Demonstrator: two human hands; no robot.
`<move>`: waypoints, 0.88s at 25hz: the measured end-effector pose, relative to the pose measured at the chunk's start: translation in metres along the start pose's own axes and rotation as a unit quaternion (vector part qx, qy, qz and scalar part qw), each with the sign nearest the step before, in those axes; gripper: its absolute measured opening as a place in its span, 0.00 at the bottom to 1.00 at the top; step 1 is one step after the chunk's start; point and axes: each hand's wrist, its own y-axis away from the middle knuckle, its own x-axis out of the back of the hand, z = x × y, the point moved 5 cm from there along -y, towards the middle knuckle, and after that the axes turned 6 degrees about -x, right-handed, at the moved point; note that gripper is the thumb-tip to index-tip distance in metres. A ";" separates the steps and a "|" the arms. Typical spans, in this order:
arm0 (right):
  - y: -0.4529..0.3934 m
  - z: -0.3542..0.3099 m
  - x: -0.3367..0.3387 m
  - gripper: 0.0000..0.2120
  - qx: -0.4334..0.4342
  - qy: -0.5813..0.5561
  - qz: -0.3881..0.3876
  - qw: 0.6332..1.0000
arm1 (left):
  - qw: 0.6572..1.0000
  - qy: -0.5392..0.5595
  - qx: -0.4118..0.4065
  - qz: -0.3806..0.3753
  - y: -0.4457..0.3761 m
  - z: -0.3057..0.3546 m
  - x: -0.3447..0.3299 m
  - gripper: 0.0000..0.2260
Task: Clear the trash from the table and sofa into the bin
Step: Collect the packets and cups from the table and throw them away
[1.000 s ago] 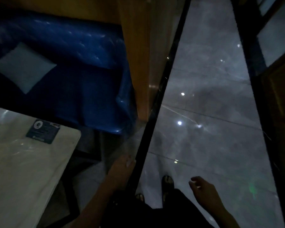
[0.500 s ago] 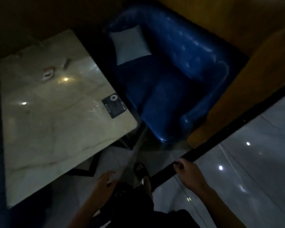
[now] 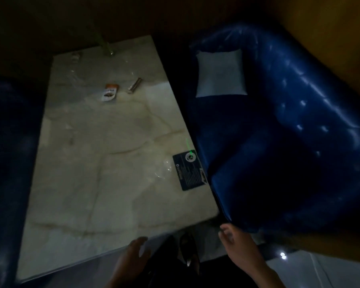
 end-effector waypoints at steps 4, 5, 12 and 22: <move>-0.027 -0.020 0.008 0.12 -0.001 0.035 -0.006 0.999 | 1.000 0.009 -0.019 -0.003 -0.033 0.038 0.008 0.18; -0.035 -0.027 0.012 0.12 0.002 0.045 -0.010 0.999 | 1.000 0.016 -0.018 0.007 -0.042 0.043 0.010 0.18; -0.096 -0.092 0.030 0.20 0.091 0.161 -0.056 0.981 | 0.997 0.042 0.006 0.063 -0.057 0.083 0.019 0.16; -0.169 -0.146 0.010 0.34 0.198 0.448 -0.114 0.864 | 0.974 -0.186 -0.038 0.124 -0.154 0.187 0.048 0.37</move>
